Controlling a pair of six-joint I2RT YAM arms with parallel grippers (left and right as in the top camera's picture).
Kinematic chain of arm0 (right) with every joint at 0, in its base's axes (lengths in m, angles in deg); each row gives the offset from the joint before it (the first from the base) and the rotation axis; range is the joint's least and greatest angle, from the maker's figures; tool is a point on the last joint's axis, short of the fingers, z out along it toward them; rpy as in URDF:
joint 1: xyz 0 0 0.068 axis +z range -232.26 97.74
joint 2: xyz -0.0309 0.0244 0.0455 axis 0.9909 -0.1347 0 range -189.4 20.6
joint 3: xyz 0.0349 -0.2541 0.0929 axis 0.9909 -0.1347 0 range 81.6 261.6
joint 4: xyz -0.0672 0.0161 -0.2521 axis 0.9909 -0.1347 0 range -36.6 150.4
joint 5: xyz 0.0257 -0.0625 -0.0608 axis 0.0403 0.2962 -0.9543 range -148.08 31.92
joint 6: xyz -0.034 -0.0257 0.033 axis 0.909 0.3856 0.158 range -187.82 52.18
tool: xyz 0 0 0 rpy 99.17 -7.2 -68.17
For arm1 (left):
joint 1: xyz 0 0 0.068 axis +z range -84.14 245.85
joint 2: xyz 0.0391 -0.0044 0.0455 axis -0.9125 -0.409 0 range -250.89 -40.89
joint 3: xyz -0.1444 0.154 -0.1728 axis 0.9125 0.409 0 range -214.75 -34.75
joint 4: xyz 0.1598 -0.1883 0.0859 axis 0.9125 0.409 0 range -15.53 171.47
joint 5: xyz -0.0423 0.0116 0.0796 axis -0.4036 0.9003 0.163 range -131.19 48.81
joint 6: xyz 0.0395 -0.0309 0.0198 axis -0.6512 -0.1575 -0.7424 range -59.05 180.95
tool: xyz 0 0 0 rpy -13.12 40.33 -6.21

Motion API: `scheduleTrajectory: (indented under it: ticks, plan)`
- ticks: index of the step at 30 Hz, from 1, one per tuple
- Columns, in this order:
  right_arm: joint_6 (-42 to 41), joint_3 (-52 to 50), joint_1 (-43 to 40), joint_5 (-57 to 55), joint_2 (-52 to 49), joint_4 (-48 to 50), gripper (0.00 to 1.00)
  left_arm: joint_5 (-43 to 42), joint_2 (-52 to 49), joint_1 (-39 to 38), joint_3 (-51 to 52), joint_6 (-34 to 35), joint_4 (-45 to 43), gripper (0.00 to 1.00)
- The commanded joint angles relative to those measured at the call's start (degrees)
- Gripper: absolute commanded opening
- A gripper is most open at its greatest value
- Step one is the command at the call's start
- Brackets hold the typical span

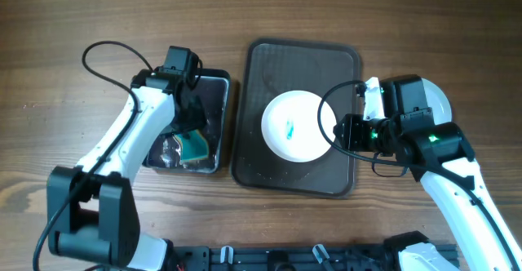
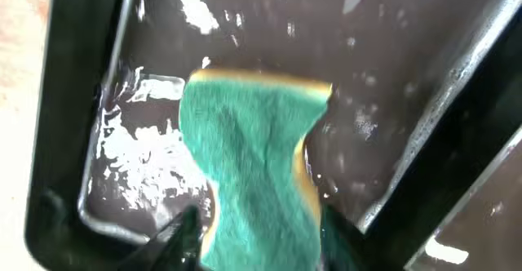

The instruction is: Clean dirty plates on tray and stack at the side

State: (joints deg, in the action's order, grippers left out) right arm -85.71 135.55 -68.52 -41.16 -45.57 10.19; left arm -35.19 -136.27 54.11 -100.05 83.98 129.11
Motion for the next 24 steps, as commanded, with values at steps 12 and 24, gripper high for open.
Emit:
scheduleTrajectory:
  ticks: [12,24]
  plan:
    - [-0.24,0.90,0.13,0.72,-0.37,-0.24,0.36,-1.44,-1.09,0.13,10.86,5.11,-10.58,0.33]
    - [-0.17,0.90,0.13,0.70,-0.37,-0.90,0.36,-0.17,-0.28,0.13,9.79,2.84,-9.73,0.04]
